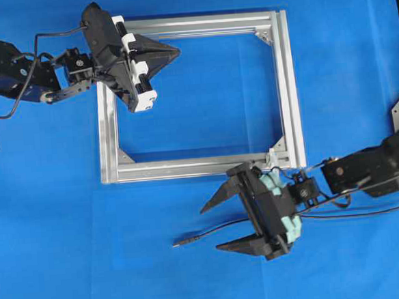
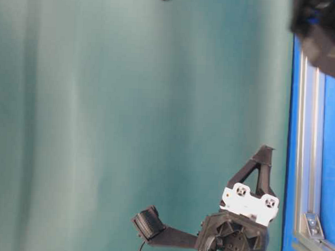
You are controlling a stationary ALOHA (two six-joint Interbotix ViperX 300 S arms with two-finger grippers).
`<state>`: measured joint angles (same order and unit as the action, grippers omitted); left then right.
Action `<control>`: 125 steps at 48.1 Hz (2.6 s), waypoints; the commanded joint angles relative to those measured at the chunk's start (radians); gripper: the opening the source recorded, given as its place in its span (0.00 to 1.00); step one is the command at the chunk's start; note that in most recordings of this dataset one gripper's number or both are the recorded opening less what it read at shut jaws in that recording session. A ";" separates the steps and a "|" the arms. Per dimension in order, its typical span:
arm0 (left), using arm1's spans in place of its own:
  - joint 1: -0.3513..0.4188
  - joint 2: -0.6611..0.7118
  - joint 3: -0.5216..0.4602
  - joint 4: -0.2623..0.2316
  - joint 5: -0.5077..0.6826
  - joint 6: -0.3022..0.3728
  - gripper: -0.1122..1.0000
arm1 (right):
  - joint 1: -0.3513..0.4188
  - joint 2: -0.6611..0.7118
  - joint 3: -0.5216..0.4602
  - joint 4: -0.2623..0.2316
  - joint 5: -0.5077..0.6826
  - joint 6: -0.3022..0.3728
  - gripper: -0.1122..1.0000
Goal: Insert the wire through the string loop located on the right side.
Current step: 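Lower the right gripper onto the black USB cable near the frame, then close the right gripper on the cable just behind the USB plug, then lift the cable and move the right gripper toward the white zip-tie loop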
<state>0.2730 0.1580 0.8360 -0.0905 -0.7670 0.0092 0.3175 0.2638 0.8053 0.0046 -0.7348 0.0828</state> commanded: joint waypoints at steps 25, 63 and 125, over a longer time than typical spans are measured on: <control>-0.002 -0.034 -0.011 0.003 -0.005 0.000 0.10 | 0.009 0.127 -0.063 0.026 -0.063 0.046 0.89; 0.000 -0.034 -0.009 0.003 0.003 -0.002 0.10 | 0.009 0.072 -0.060 0.018 0.012 0.041 0.07; 0.000 -0.035 -0.012 0.003 0.003 -0.002 0.10 | 0.011 -0.166 -0.058 0.015 0.219 0.029 0.07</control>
<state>0.2730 0.1580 0.8360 -0.0890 -0.7593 0.0092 0.3252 0.1258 0.7532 0.0215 -0.5123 0.1135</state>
